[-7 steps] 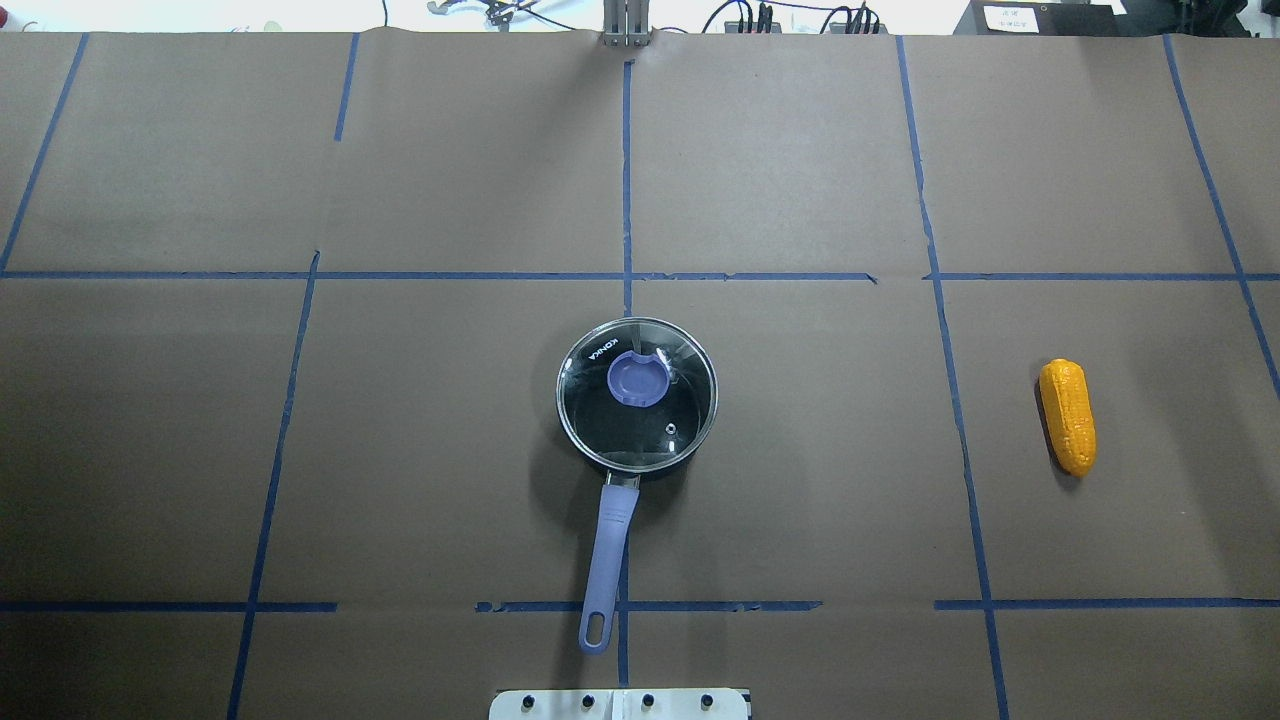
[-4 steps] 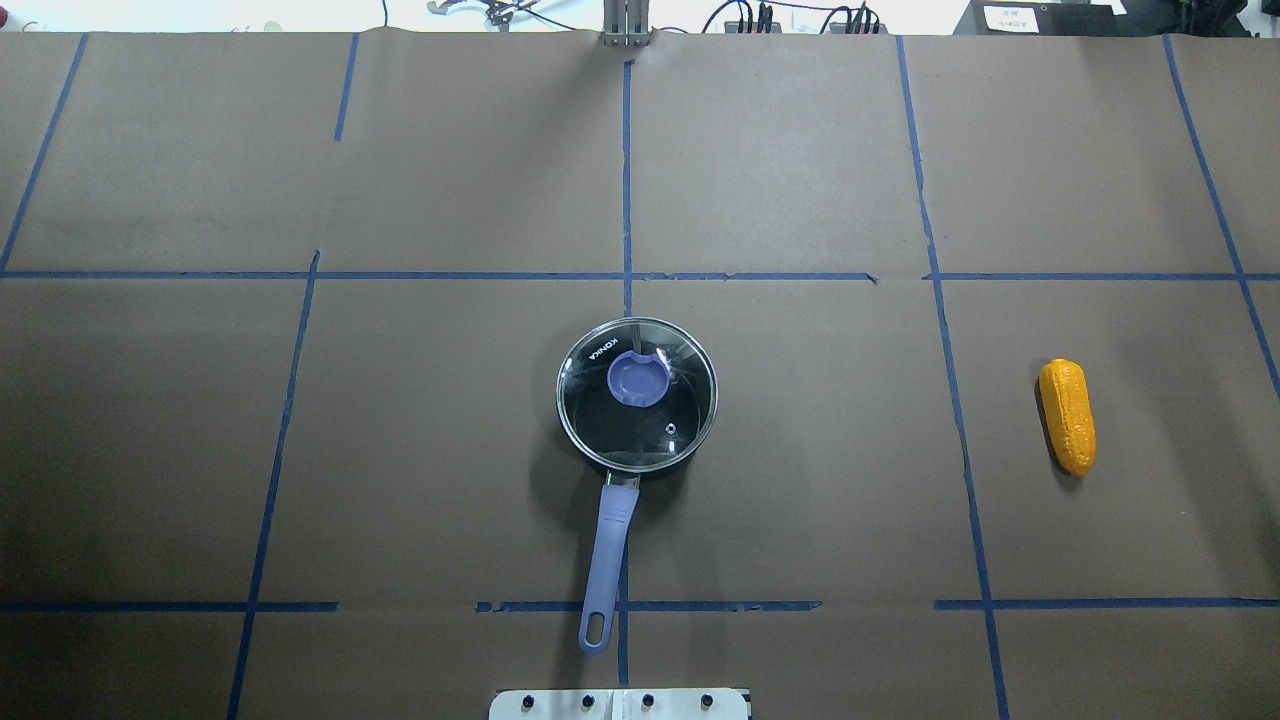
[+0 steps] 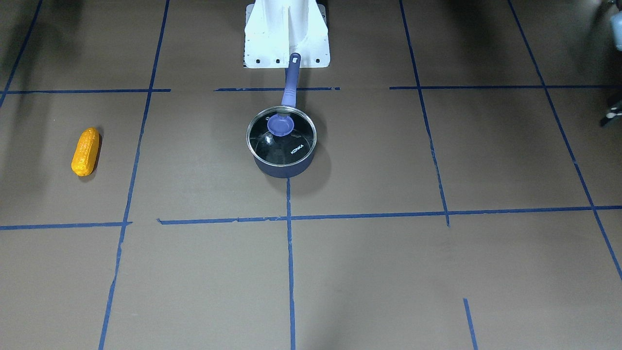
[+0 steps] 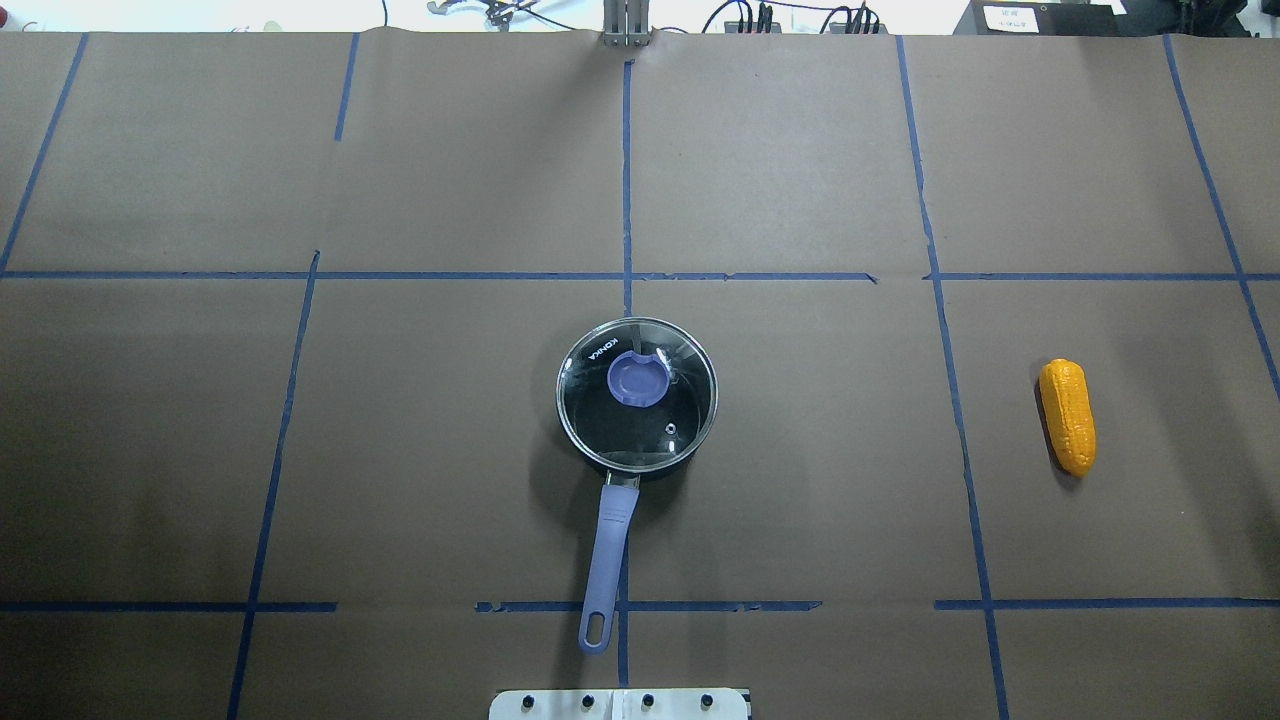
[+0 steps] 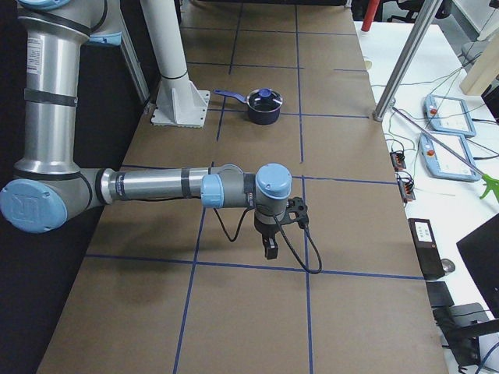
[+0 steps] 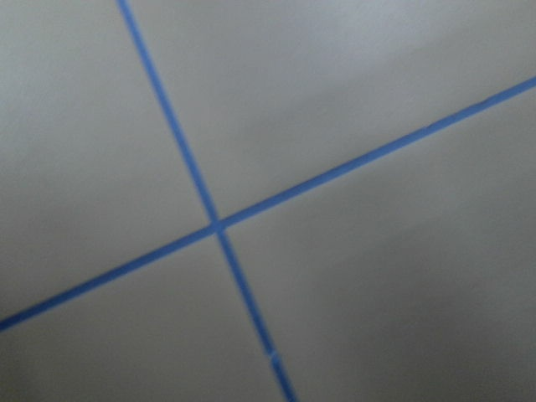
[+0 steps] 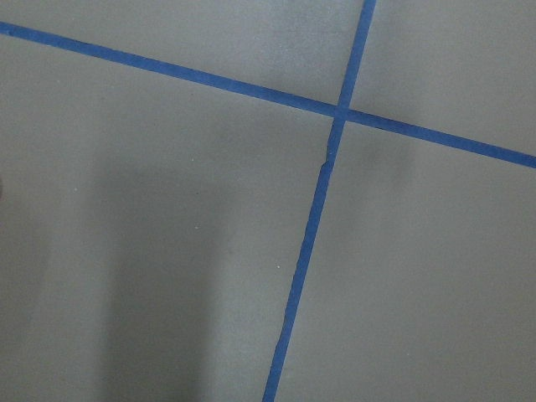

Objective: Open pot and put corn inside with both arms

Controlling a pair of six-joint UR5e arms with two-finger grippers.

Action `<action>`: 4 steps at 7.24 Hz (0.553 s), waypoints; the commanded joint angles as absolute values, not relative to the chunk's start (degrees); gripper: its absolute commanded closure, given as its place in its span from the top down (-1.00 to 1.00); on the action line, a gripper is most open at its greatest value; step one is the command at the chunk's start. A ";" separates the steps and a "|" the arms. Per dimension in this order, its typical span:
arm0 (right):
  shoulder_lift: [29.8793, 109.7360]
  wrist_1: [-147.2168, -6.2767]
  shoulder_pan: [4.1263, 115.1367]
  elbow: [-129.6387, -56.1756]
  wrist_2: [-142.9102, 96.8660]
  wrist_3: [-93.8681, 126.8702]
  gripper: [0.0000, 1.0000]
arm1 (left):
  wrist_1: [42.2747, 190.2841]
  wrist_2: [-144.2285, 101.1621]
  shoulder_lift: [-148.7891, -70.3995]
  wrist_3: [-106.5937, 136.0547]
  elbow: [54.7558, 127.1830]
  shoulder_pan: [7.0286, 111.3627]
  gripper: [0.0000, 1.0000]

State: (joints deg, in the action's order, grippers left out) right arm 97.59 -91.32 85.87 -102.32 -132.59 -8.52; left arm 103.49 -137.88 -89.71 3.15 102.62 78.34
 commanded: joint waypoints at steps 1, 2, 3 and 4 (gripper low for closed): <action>97.56 -90.53 85.78 -102.13 -132.98 -8.35 1.00 | 103.63 -128.21 -94.98 30.98 110.88 61.18 1.00; 97.56 -90.53 85.78 -102.13 -132.98 -8.35 1.00 | 101.19 -125.45 -101.80 43.55 111.35 53.86 1.00; 97.56 -90.53 85.78 -102.13 -132.98 -8.35 1.00 | 93.77 -122.98 -110.91 53.25 111.44 48.40 1.00; 97.56 -90.53 85.69 -102.04 -132.98 -8.35 1.00 | 84.38 -115.91 -120.14 60.83 111.45 41.12 1.00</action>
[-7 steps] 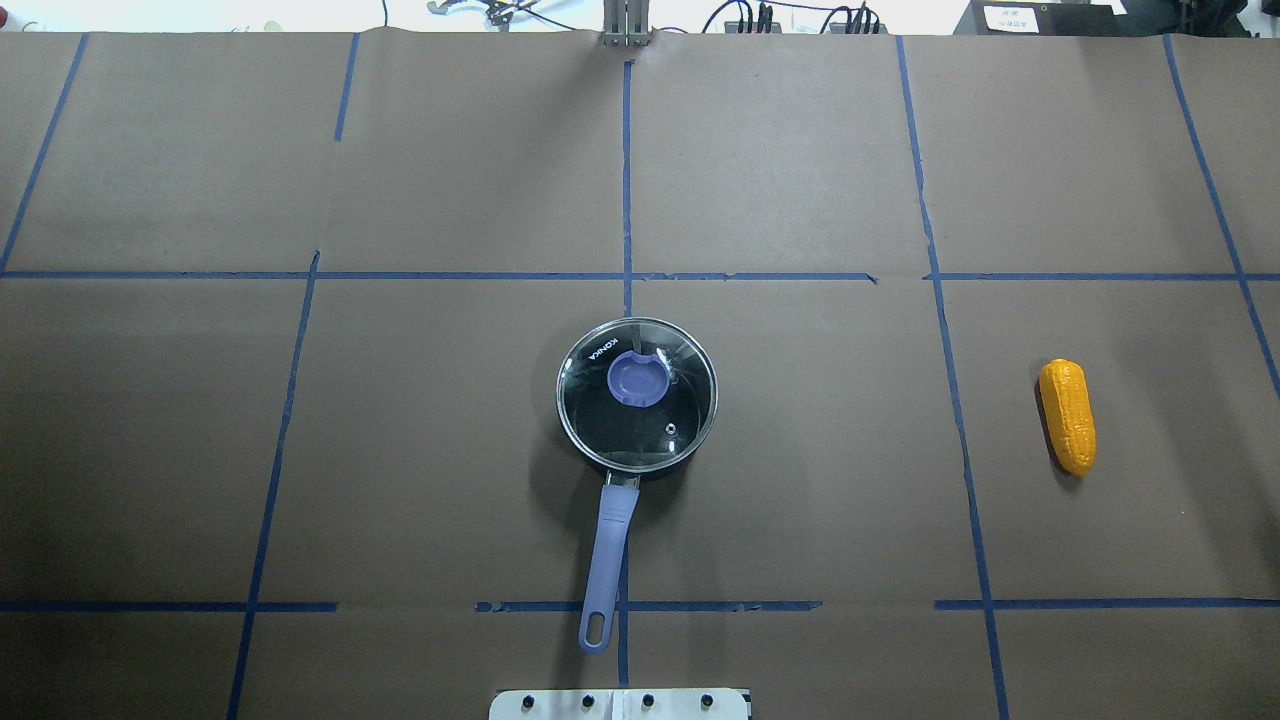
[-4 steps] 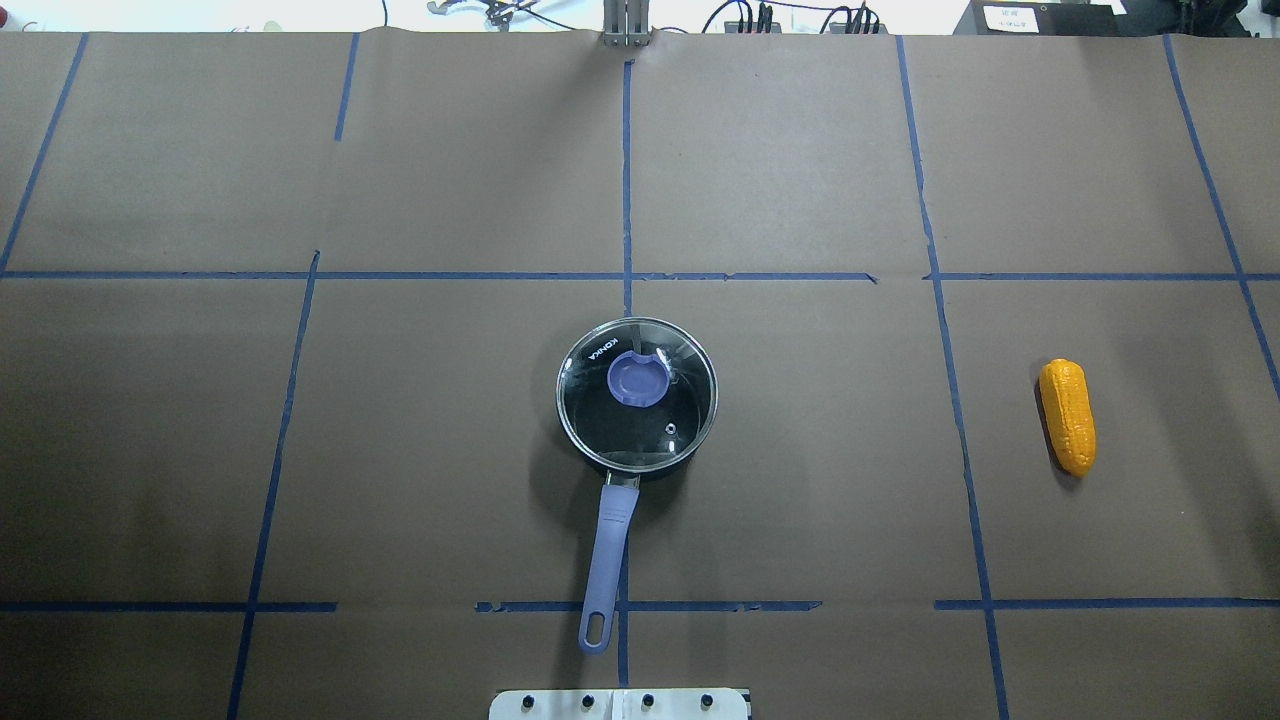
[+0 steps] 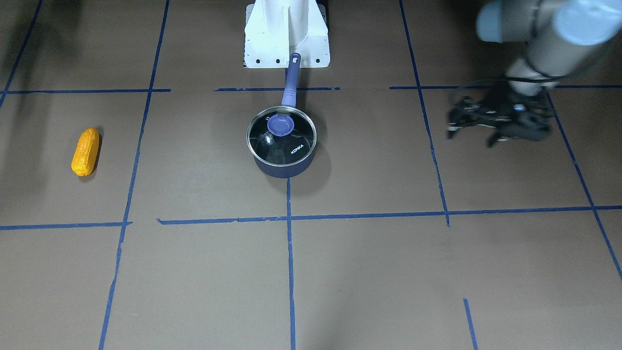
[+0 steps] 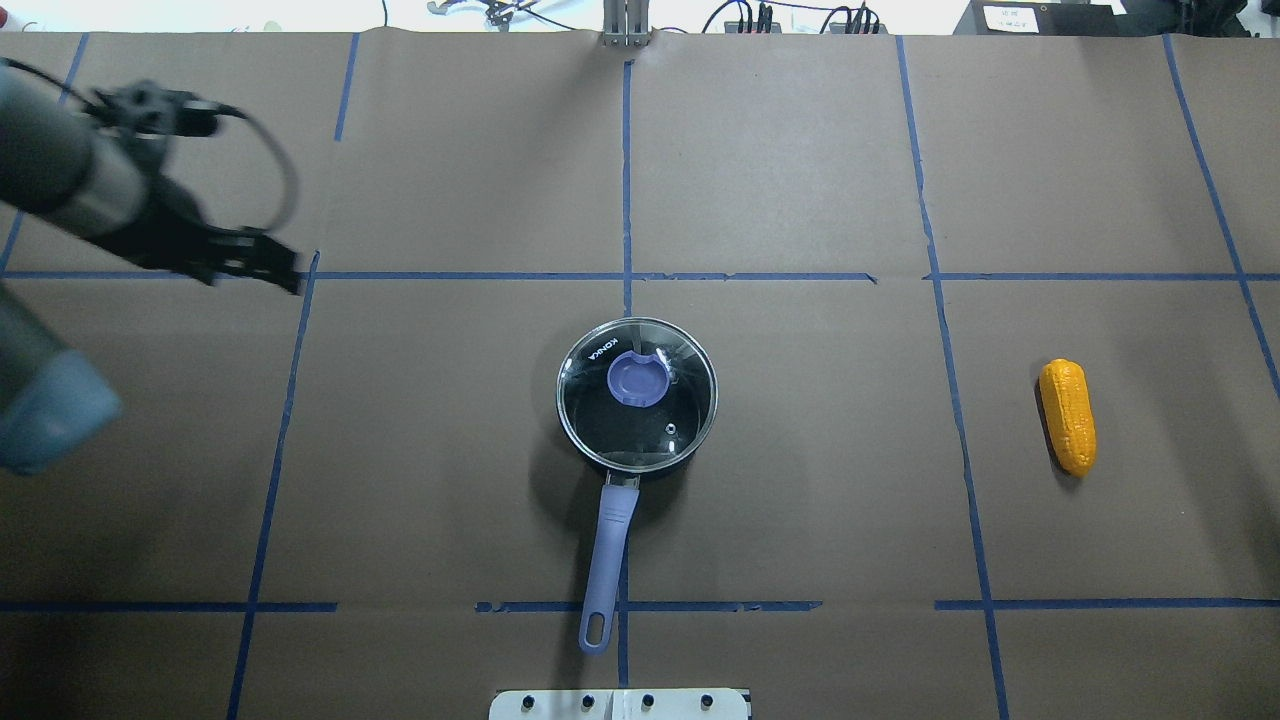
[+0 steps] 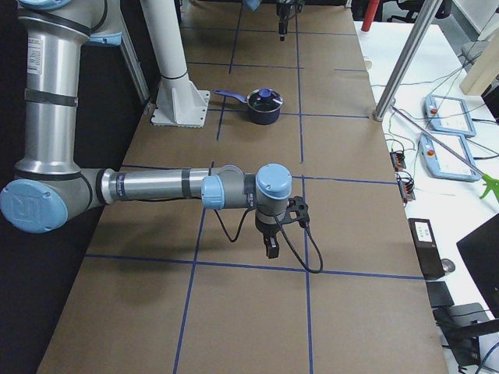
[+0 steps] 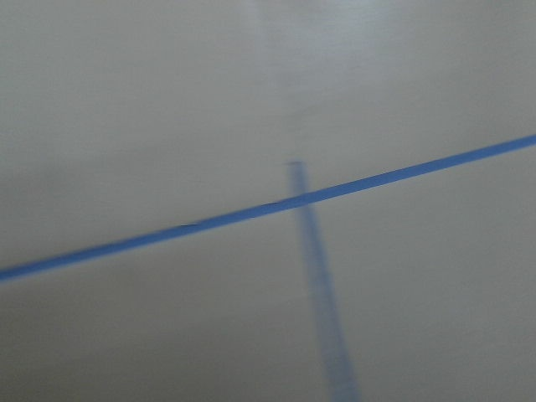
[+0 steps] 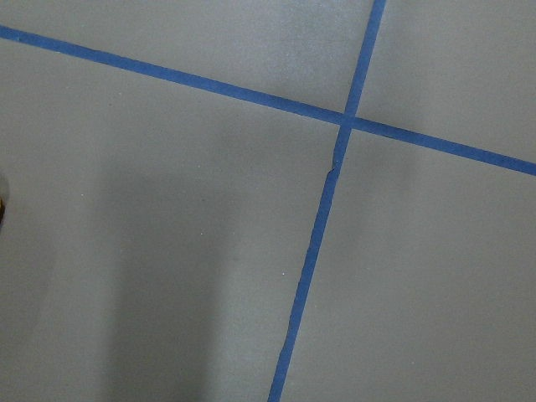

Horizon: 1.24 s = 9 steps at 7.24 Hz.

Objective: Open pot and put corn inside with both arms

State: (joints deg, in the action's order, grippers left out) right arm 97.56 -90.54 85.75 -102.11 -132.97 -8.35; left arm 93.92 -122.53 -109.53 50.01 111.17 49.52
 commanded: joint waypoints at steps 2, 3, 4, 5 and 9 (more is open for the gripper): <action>97.56 -90.53 85.61 -101.95 -132.98 -8.35 1.00 | 77.88 -108.31 -131.44 70.18 109.96 31.50 1.00; 97.56 -90.53 85.61 -101.95 -133.07 -8.35 1.00 | 77.87 -105.06 -135.83 72.66 106.47 28.51 1.00; 97.56 -90.53 85.52 -101.95 -133.07 -8.35 1.00 | 78.39 -102.42 -139.36 74.43 101.65 26.48 1.00; 97.56 -90.53 85.52 -101.95 -133.07 -8.35 1.00 | 78.49 -102.04 -141.40 74.62 98.73 25.93 1.00; 97.56 -90.53 85.43 -101.69 -133.15 -8.35 1.00 | 78.57 -102.04 -143.88 74.89 93.26 25.84 1.00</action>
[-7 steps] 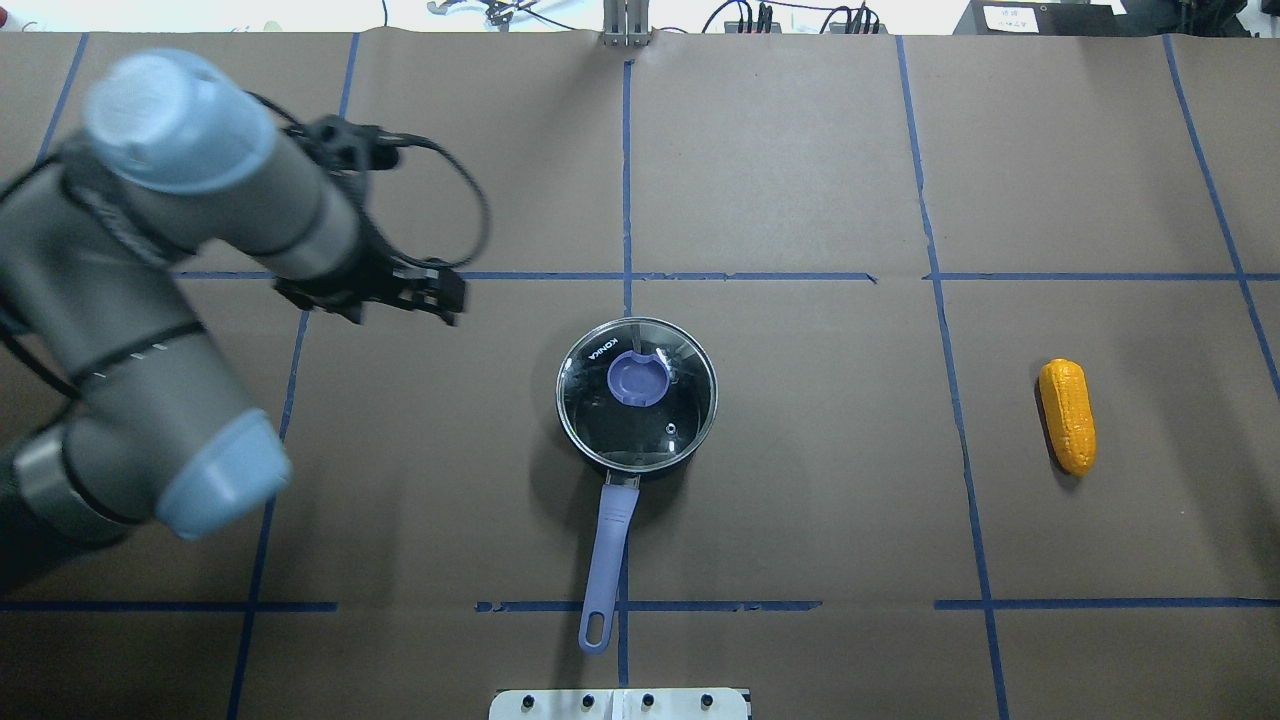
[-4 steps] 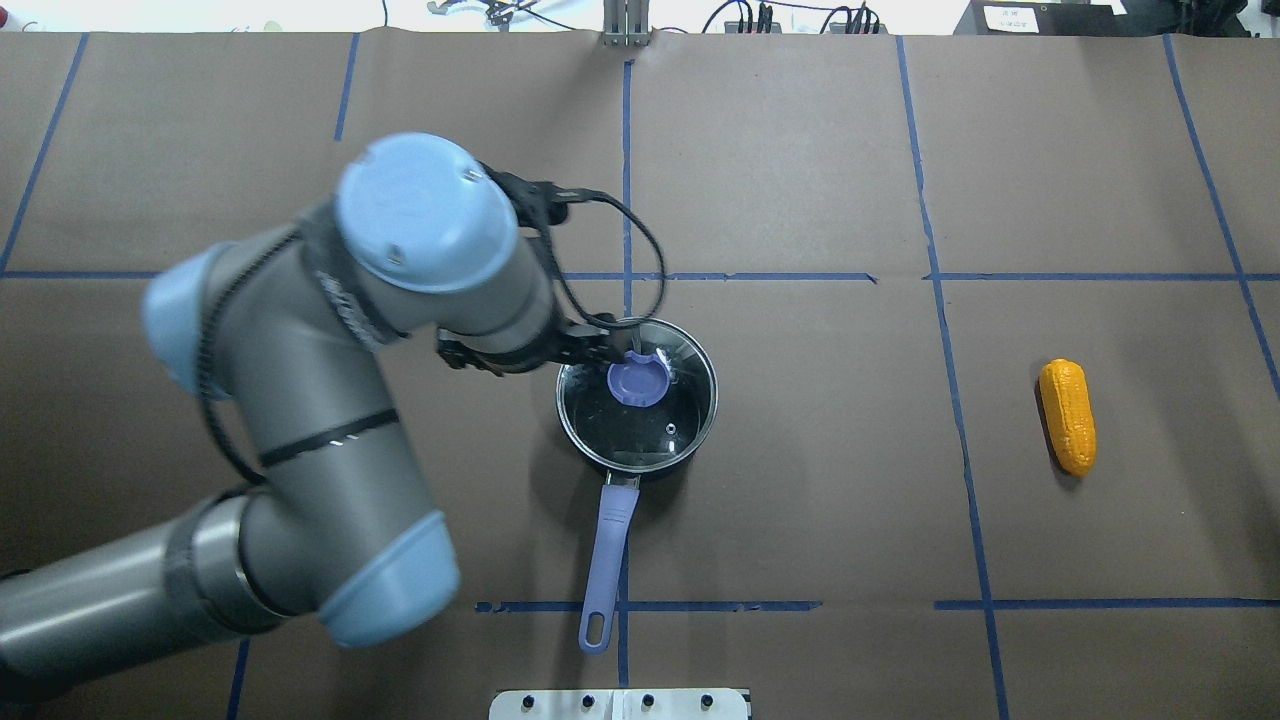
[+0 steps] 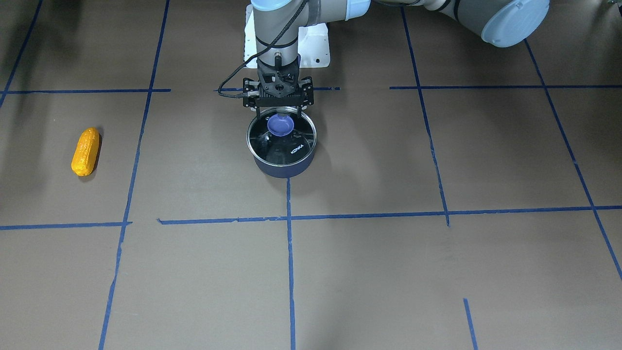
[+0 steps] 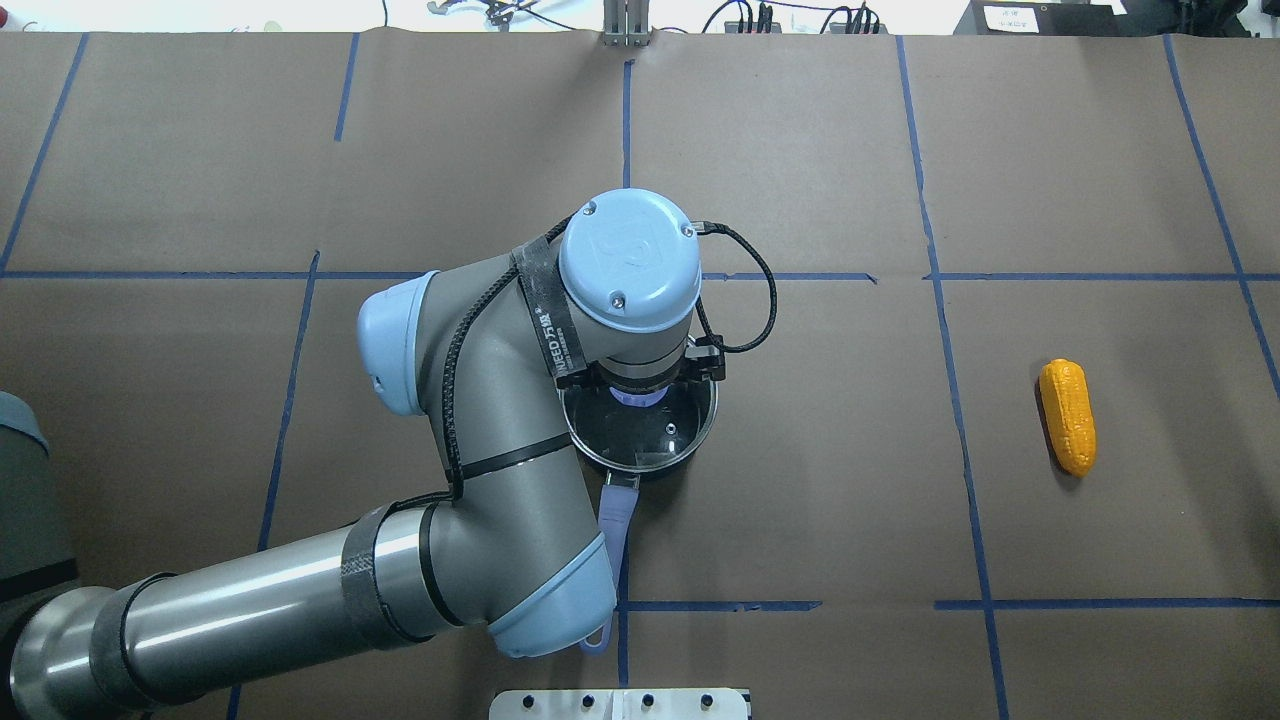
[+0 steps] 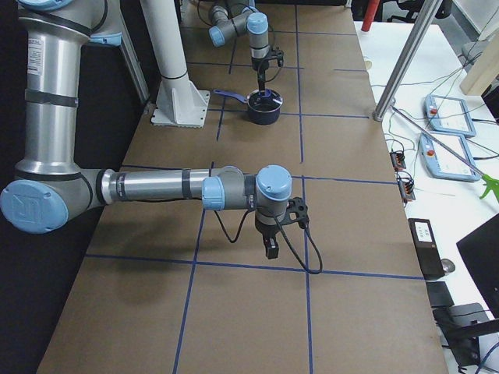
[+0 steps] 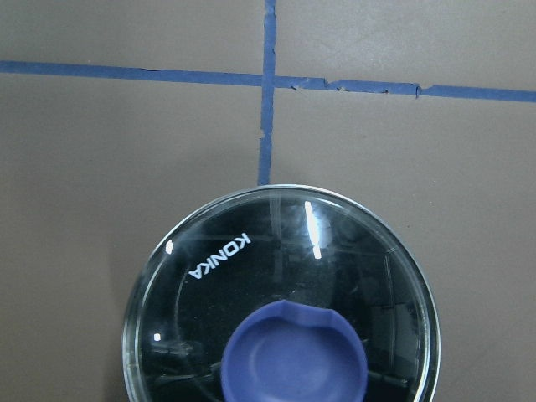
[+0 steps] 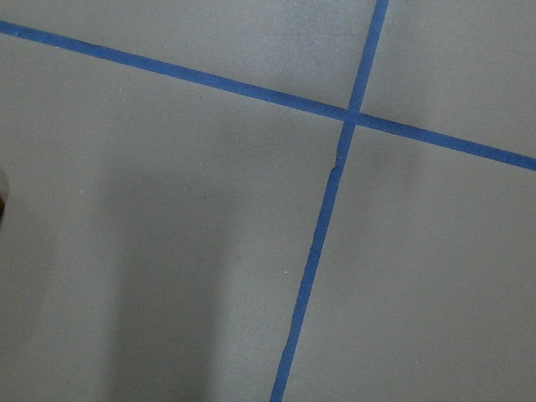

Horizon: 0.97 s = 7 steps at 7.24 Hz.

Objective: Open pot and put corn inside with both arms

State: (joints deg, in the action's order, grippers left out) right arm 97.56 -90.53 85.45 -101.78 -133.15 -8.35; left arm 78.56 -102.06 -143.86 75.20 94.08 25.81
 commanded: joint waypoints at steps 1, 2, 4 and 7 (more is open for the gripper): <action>97.56 -90.53 85.43 -101.52 -133.15 -8.35 1.00 | 79.44 -102.04 -143.88 74.88 92.47 25.75 1.00; 97.56 -90.53 85.43 -101.51 -133.15 -8.35 1.00 | 80.06 -102.13 -143.88 74.88 91.59 25.84 1.00; 97.56 -90.53 85.43 -101.34 -133.15 -8.44 1.00 | 82.87 -102.39 -143.88 74.88 89.39 25.75 0.75; 97.56 -90.53 85.43 -101.34 -133.16 -8.35 1.00 | 82.44 -102.22 -143.79 74.97 90.26 26.01 -0.78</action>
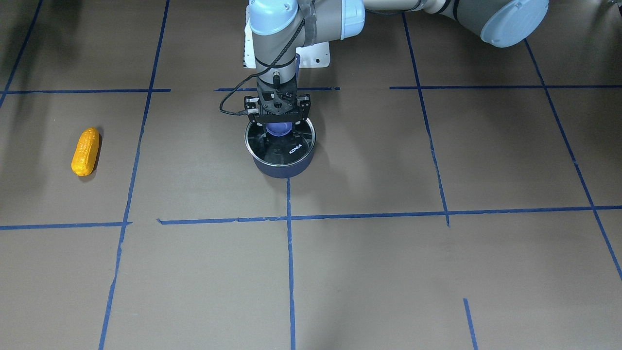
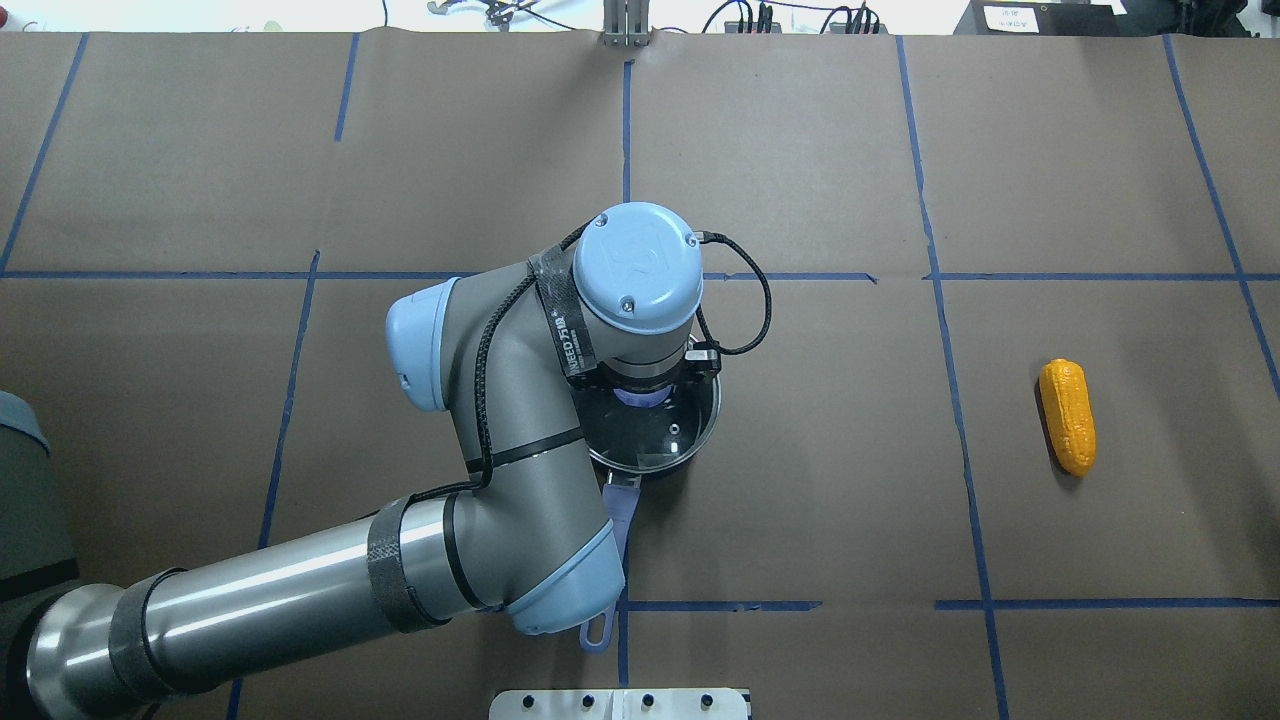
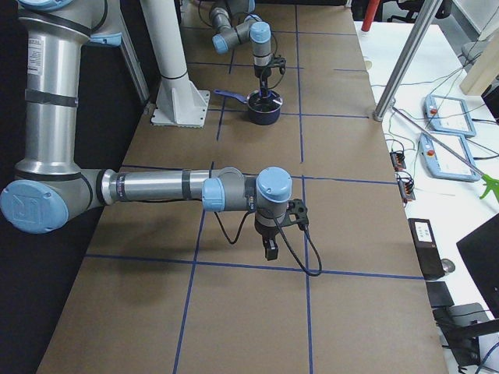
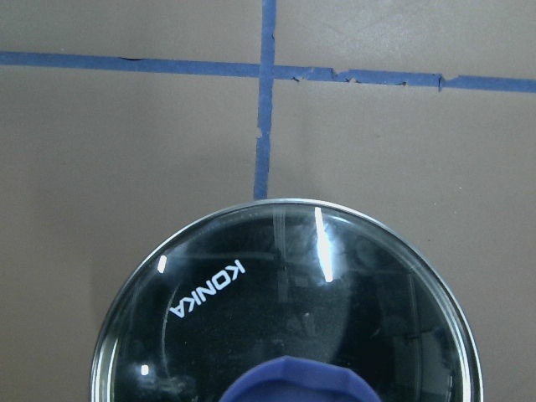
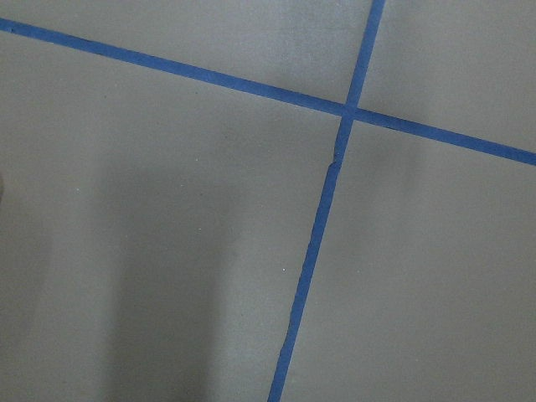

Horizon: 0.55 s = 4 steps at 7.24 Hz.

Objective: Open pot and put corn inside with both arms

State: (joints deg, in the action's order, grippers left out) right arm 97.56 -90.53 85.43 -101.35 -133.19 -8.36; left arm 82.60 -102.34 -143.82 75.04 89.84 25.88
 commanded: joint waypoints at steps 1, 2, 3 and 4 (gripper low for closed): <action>97.56 -90.44 85.43 -101.34 -133.15 -8.35 1.00 | 82.01 -102.30 -143.79 74.88 91.57 26.62 -0.84; 97.56 -90.44 85.43 -101.34 -133.15 -8.35 1.00 | 80.61 -102.48 -143.53 74.36 94.02 28.28 -0.88; 97.56 -90.53 85.43 -101.34 -133.07 -8.35 1.00 | 77.12 -104.83 -140.57 70.09 99.61 30.21 -0.91; 97.65 -90.61 85.52 -101.25 -133.07 -8.26 1.00 | 76.65 -109.20 -133.32 63.78 106.54 33.98 -0.92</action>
State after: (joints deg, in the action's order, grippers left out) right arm 97.58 -90.52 85.44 -101.31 -133.10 -8.33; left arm 78.32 -105.10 -139.83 70.04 99.11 30.26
